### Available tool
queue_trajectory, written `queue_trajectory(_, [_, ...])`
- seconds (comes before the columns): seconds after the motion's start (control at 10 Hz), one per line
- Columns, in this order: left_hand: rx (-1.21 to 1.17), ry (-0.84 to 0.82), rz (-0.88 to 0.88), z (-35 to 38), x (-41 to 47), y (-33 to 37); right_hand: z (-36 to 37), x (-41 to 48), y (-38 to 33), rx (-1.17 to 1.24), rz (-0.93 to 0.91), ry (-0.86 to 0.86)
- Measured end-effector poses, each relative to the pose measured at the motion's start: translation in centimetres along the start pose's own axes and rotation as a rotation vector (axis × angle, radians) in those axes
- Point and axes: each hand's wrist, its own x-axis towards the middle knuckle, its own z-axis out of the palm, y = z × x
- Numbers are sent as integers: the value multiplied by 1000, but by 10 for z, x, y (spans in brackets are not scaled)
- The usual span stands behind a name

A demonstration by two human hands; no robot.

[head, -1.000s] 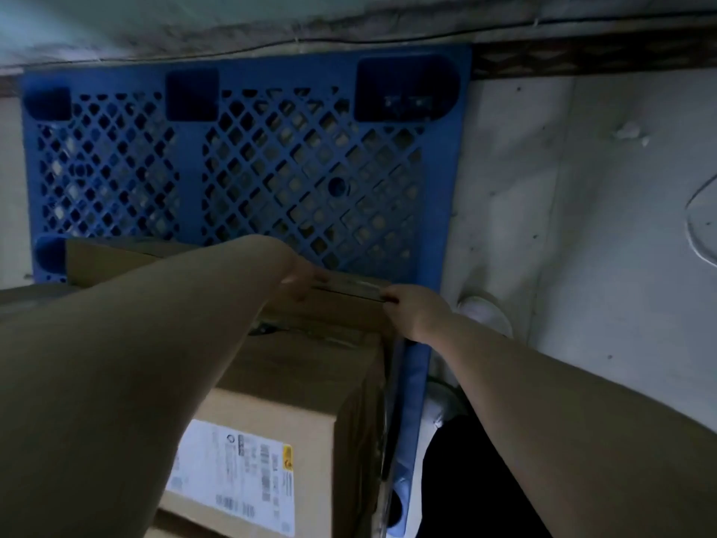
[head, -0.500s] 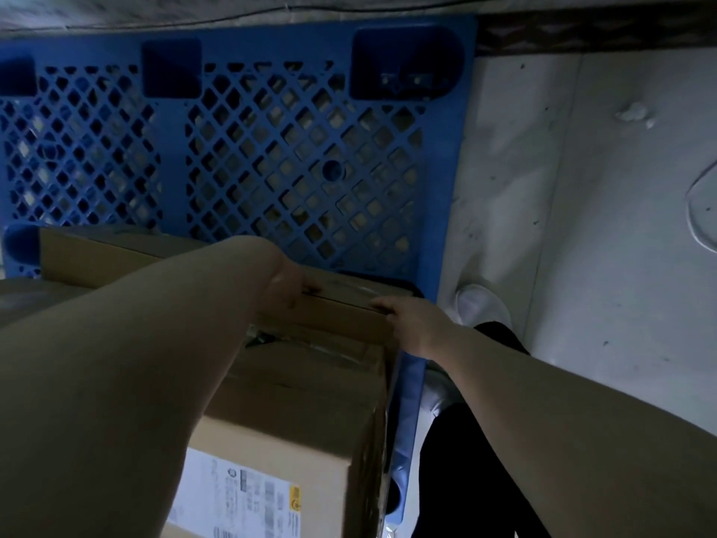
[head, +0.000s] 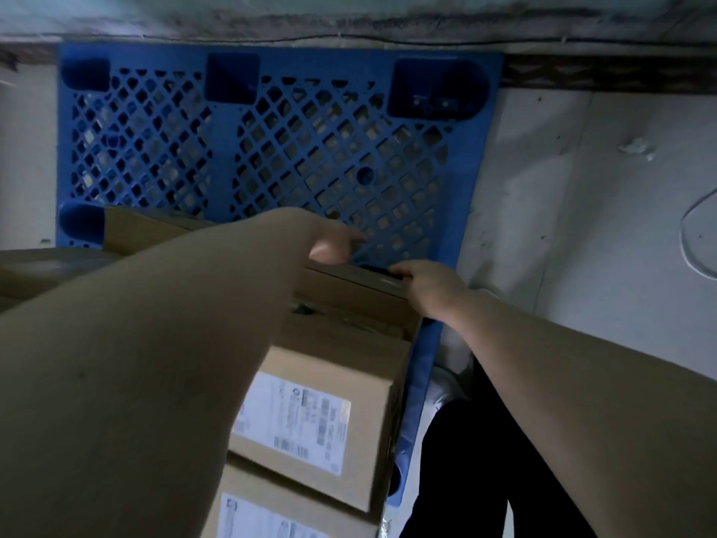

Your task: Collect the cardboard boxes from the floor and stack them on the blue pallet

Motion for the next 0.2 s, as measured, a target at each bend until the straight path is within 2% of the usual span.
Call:
queue_trajectory(0.1, [14,171,72,-10,-57,11,-13,-31,-26,18,-26,57])
queue_trajectory(0.2, [-32,408,144,-15,-114,15,-18,-68,-45,45,-43,184])
